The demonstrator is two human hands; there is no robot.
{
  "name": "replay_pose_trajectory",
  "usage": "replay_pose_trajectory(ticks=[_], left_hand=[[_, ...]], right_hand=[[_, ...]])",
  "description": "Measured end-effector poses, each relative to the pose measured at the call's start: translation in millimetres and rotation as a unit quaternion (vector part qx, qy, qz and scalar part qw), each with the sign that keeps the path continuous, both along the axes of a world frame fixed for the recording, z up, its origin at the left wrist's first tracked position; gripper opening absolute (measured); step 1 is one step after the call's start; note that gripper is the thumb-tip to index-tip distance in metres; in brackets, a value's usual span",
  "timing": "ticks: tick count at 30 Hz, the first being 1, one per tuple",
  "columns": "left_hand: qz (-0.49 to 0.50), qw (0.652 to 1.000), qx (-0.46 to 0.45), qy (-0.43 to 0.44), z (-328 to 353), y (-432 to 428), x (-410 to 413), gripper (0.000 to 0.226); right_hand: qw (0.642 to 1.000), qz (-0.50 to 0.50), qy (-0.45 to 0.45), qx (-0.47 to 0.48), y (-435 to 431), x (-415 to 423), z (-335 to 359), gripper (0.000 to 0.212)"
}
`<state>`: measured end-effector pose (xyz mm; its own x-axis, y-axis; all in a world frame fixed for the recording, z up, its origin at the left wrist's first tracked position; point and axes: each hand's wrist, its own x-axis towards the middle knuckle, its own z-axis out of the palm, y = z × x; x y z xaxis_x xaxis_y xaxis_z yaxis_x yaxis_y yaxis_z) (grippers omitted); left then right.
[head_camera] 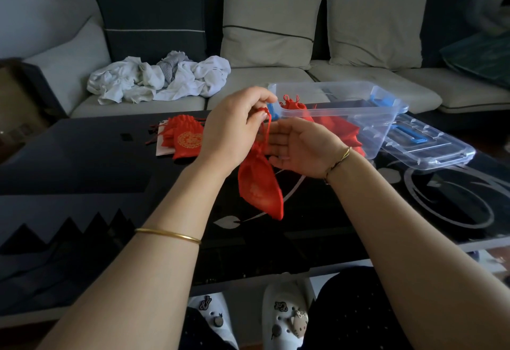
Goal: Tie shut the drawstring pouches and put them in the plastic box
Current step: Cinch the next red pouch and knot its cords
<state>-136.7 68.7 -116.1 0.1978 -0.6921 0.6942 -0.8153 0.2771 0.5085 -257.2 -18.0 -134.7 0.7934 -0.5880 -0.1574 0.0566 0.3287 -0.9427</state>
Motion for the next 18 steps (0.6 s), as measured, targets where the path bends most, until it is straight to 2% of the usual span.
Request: replay_pose_trajectory(ticks=[3, 8, 15, 18], left_hand=[[0.001, 1.000, -0.011, 0.014, -1.7, -1.0, -0.7, 0.026], [-0.005, 0.996, -0.017, 0.088, -2.9, -2.7, 1.9, 0.024], [-0.025, 0.978, 0.051, 0.203, -3.5, -2.9, 5.7, 0.012], [-0.043, 0.945, 0.088, 0.311, -4.5, -3.6, 7.1, 0.012]], right_hand=[[1.000, 0.009, 0.012, -0.012, 1.7, 1.0, 0.1, 0.031], [0.999, 0.017, 0.017, -0.034, 3.9, -0.8, 0.7, 0.023], [0.993, -0.100, -0.009, -0.063, -0.2, -1.2, 2.1, 0.027], [0.989, -0.135, -0.022, -0.059, -1.2, -0.4, 1.1, 0.031]])
